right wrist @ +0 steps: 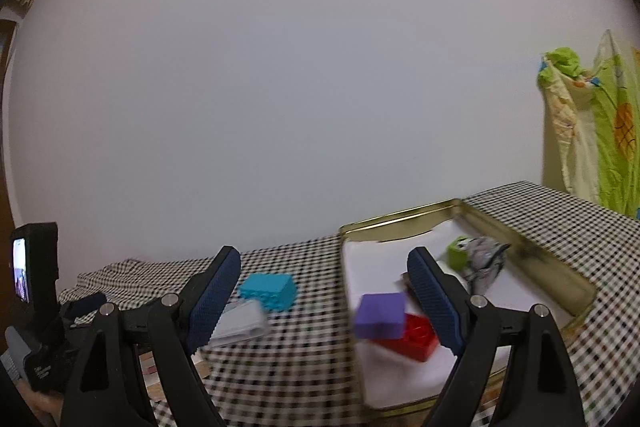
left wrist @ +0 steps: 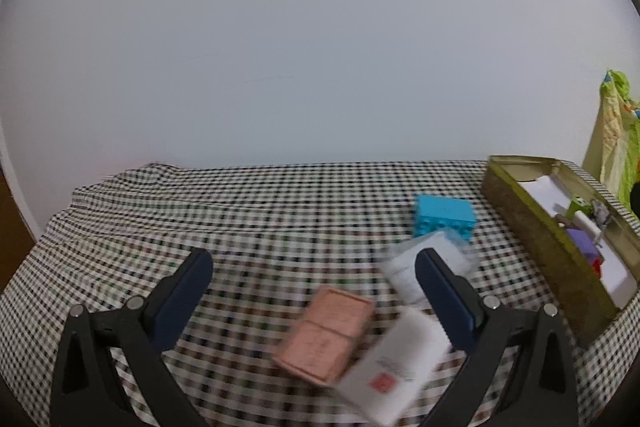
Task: Organize rigid objects
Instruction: 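Move both grippers back toward the copper card case and white box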
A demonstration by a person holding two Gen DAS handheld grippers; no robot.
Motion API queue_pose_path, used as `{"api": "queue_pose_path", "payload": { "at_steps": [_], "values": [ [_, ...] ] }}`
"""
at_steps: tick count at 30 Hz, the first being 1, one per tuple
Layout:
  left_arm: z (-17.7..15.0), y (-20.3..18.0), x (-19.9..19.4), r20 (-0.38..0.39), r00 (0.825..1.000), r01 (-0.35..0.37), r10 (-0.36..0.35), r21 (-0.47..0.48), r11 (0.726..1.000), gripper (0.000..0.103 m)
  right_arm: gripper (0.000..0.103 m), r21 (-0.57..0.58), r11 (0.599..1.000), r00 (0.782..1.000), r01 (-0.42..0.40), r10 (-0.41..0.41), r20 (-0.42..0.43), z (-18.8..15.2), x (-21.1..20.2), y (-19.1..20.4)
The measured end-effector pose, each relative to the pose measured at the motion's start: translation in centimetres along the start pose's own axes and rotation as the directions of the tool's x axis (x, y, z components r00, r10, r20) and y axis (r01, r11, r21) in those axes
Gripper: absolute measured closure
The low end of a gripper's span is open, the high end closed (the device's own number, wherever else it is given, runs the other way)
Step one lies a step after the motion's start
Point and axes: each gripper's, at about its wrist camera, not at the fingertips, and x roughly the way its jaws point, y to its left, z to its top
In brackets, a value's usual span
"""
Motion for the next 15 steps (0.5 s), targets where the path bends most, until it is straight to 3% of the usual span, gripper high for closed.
{"api": "queue_pose_path", "payload": {
  "at_steps": [9, 15],
  "values": [
    [0.3, 6.0, 1.3, -0.031, 0.994, -0.108, 0.106, -0.055, 0.993, 0.001, 0.016, -0.021, 0.995, 0.987, -0.094, 0.091, -0.136, -1.1, 2.0, 3.2],
    [-0.1, 9.8, 2.0, -0.072, 0.985, -0.162, 0.155, -0.101, 0.982, 0.001, 0.016, -0.035, 0.982, 0.943, -0.188, 0.171, -0.285, -2.3, 3.9, 6.2]
  ]
}}
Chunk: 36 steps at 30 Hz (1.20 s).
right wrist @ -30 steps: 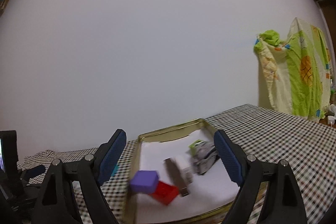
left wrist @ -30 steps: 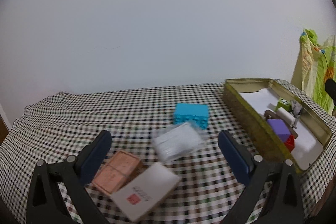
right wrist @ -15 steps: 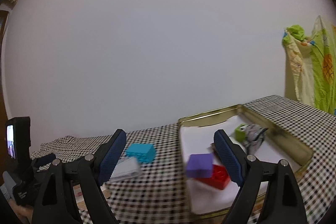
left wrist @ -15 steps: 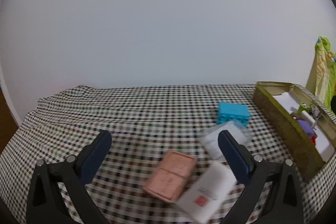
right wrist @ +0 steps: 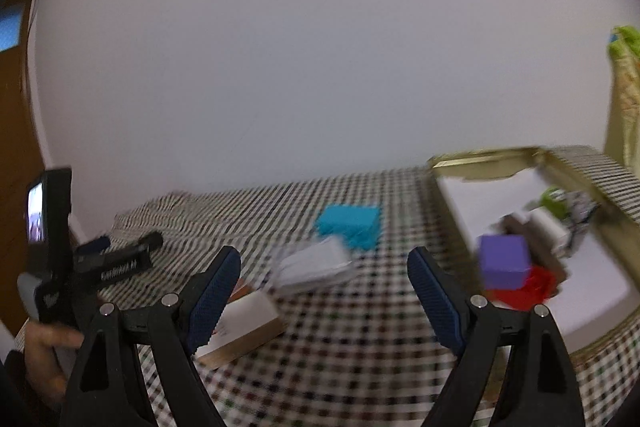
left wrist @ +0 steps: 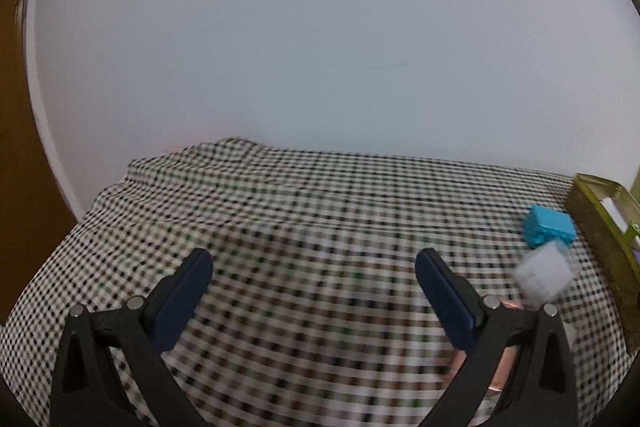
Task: Organize rigid objects
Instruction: 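Move both grippers back toward the copper card case and white box, then grasp the white printed box with the right gripper while the left grasps the copper case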
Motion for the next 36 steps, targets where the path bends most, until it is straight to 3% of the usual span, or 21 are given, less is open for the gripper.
{"api": "queue_pose_path", "payload": {
  "at_steps": [6, 10, 12, 16, 20, 25, 27, 31, 36],
  "values": [
    [-0.3, 1.2, 1.1, -0.038, 0.998, -0.047, 0.047, -0.015, 0.999, 0.001, 0.016, 0.039, 0.997, 0.985, -0.059, 0.065, -0.162, -1.3, 2.2, 2.0],
    [-0.4, 1.6, 1.3, -0.059, 0.996, -0.072, 0.071, -0.02, 0.997, 0.001, 0.016, 0.087, 0.985, 0.942, -0.146, 0.165, -0.291, -2.5, 4.1, 3.6],
    [-0.3, 1.5, 1.2, -0.06, 0.996, -0.066, 0.065, -0.023, 0.998, 0.001, 0.016, 0.064, 0.991, 0.942, -0.119, 0.133, -0.309, -2.8, 4.4, 4.5],
    [-0.2, 1.5, 1.0, -0.058, 0.997, -0.056, 0.055, -0.021, 0.998, 0.001, 0.015, 0.065, 0.988, 0.905, -0.142, 0.156, -0.395, -3.6, 6.2, 6.2],
    [-0.2, 1.6, 1.1, -0.062, 0.997, -0.046, 0.045, -0.018, 0.999, 0.001, 0.015, -0.005, 0.991, 0.902, -0.135, 0.121, -0.415, -3.9, 6.6, 7.3],
    [-0.2, 1.6, 1.0, -0.063, 0.997, -0.033, 0.031, -0.017, 0.999, 0.001, 0.015, -0.172, 0.984, 0.897, -0.042, -0.039, -0.441, -3.8, 7.0, 6.8],
    [-0.2, 1.5, 1.0, -0.066, 0.997, -0.029, 0.027, -0.016, 0.999, 0.001, 0.015, -0.164, 0.986, 0.895, -0.018, -0.057, -0.442, -3.5, 7.0, 5.2],
    [-0.2, 1.4, 0.9, -0.062, 0.998, -0.023, 0.022, -0.011, 1.0, 0.001, 0.015, -0.071, 0.992, 0.91, 0.107, -0.127, -0.395, -2.2, 6.4, 1.1],
    [-0.4, 1.4, 1.0, -0.069, 0.997, -0.024, 0.023, -0.006, 1.0, 0.001, 0.015, -0.015, 0.998, 0.94, 0.057, -0.059, -0.335, -2.1, 5.2, 0.9]
  ]
}}
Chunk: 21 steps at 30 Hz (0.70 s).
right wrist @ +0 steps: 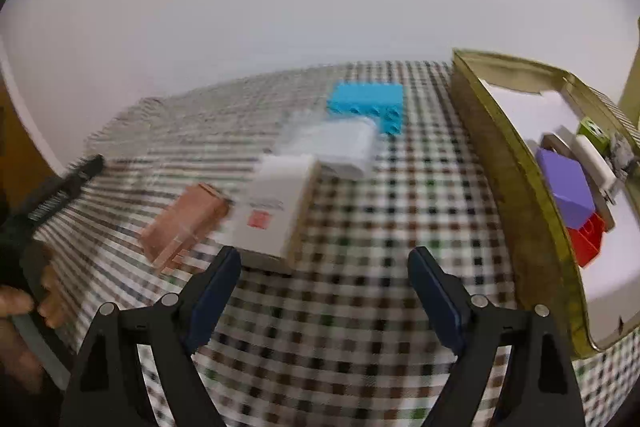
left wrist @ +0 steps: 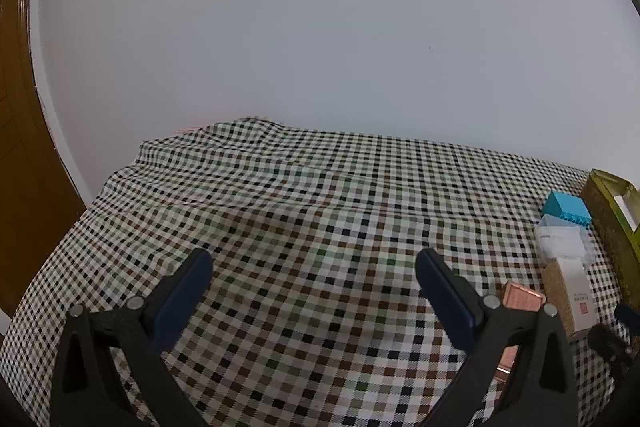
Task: Organize rigid objects
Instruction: 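Grasp the white printed box with the right gripper while the left grasps the copper case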
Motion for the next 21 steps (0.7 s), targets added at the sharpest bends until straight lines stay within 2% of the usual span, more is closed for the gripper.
{"api": "queue_pose_path", "payload": {
  "at_steps": [2, 6, 7, 8, 10, 12, 14, 15, 16, 17, 19, 21],
  "values": [
    [-0.1, -0.2, 0.1, -0.005, 1.0, 0.002, -0.002, 0.007, 1.0, 0.001, 0.015, -0.011, 1.0, 0.999, -0.02, 0.021, 0.045, 0.8, -0.5, 0.9],
    [-0.2, -0.6, 0.1, -0.008, 1.0, 0.003, -0.002, 0.035, 0.999, 0.001, 0.016, -0.021, 1.0, 0.999, -0.014, 0.015, 0.044, 2.3, 1.4, 2.6],
    [-0.2, -0.5, 0.1, -0.01, 1.0, 0.005, -0.004, 0.038, 0.999, 0.001, 0.018, -0.026, 1.0, 0.999, 0.004, -0.003, 0.043, 2.4, 1.7, 2.8],
    [-0.2, -0.5, 0.1, -0.012, 1.0, 0.008, -0.008, 0.038, 0.999, 0.001, 0.029, -0.032, 0.998, 0.998, 0.054, -0.053, 0.028, 2.7, 2.4, 3.2],
    [-0.2, -0.6, 0.1, -0.016, 1.0, 0.019, -0.018, 0.04, 0.999, 0.001, 0.04, -0.015, 0.996, 0.996, 0.089, -0.09, -0.016, 2.5, 3.0, 4.1],
    [-0.2, -0.7, 0.1, -0.017, 0.999, 0.027, -0.026, 0.05, 0.998, 0.001, 0.04, -0.003, 0.994, 0.992, 0.106, -0.106, -0.063, 2.7, 4.0, 3.9],
    [-0.2, -1.0, 0.0, -0.014, 0.999, 0.044, -0.043, 0.065, 0.997, 0.001, 0.044, -0.002, 0.994, 0.992, 0.113, -0.113, -0.06, 2.8, 4.0, 4.0],
    [-0.2, -1.1, -0.1, -0.013, 0.999, 0.054, -0.053, 0.074, 0.996, 0.001, 0.045, -0.006, 0.995, 0.992, 0.103, -0.104, -0.07, 2.8, 4.2, 4.0],
    [-0.3, -1.3, -0.2, -0.01, 0.998, 0.069, -0.068, 0.09, 0.994, 0.001, 0.057, -0.014, 0.996, 0.994, 0.089, -0.089, -0.067, 2.8, 4.1, 4.1],
    [-0.3, -1.5, -0.3, -0.008, 0.997, 0.079, -0.079, 0.1, 0.992, 0.001, 0.059, -0.023, 0.997, 0.995, 0.068, -0.069, -0.067, 2.8, 4.0, 4.2],
    [-0.3, -1.8, -0.5, -0.008, 0.994, 0.107, -0.106, 0.128, 0.986, 0.001, 0.06, -0.055, 0.998, 0.997, 0.029, -0.032, -0.07, 2.5, 3.6, 4.1],
    [-0.5, -2.3, -0.7, -0.017, 0.989, 0.151, -0.15, 0.161, 0.975, 0.001, 0.06, -0.059, 0.997, 0.998, -0.051, 0.048, -0.049, 2.4, 2.9, 3.7]
  ]
}}
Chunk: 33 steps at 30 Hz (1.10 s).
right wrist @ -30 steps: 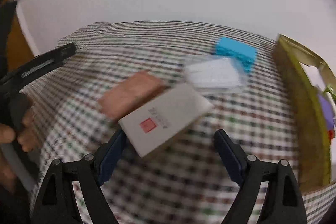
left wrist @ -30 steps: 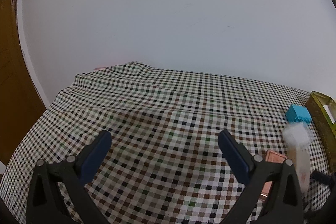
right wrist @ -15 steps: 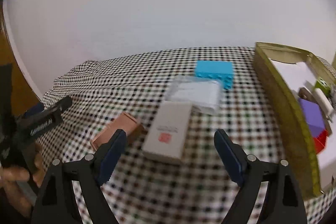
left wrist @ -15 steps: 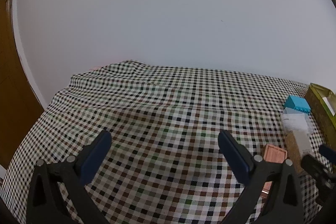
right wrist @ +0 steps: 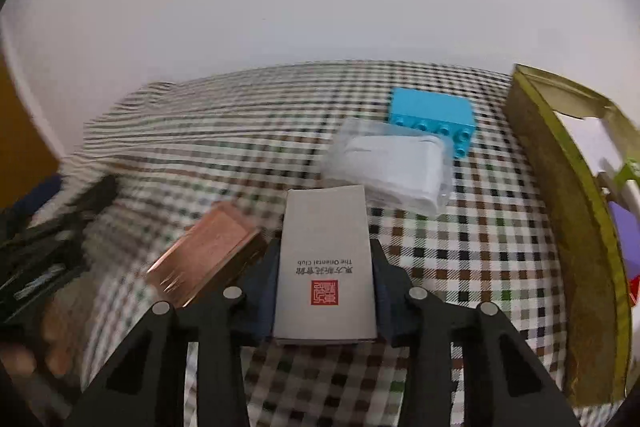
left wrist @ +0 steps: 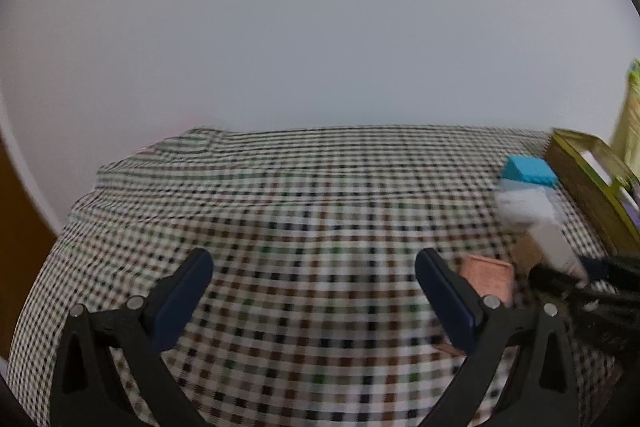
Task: Organize rigid objects
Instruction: 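Grasp the white printed box with the right gripper while the left grasps the copper case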
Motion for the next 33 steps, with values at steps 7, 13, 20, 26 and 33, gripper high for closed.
{"api": "queue_pose_path", "payload": {
  "at_steps": [7, 13, 20, 26, 33],
  "values": [
    [-0.7, -3.2, -0.3, -0.057, 0.972, 0.232, -0.226, 0.124, 0.965, 0.001, 0.06, -0.039, 0.999, 0.955, -0.035, 0.045, 0.292, -1.7, -7.4, -3.1],
    [-1.1, -6.5, 0.0, -0.129, 0.959, 0.273, -0.251, 0.205, 0.94, 0.013, 0.06, -0.018, 0.999, 0.913, 0.037, -0.026, 0.408, -2.1, -9.8, -3.4],
    [-1.3, -8.2, 2.0, -0.229, 0.948, 0.271, -0.222, 0.21, 0.939, 0.034, 0.059, -0.005, 1.0, 0.917, 0.016, -0.012, 0.4, -2.7, -10.6, -2.6],
    [-1.2, -7.5, 2.3, -0.252, 0.929, 0.314, -0.272, 0.143, 0.939, 0.058, 0.059, 0.006, 1.0, 0.918, 0.009, -0.011, 0.396, -2.8, -11.2, -2.4],
    [-1.0, -6.6, 1.7, -0.208, 0.947, 0.264, -0.246, 0.064, 0.962, 0.058, 0.059, 0.037, 0.999, 0.911, -0.001, -0.014, 0.413, -2.7, -11.6, -3.7]
  ]
}}
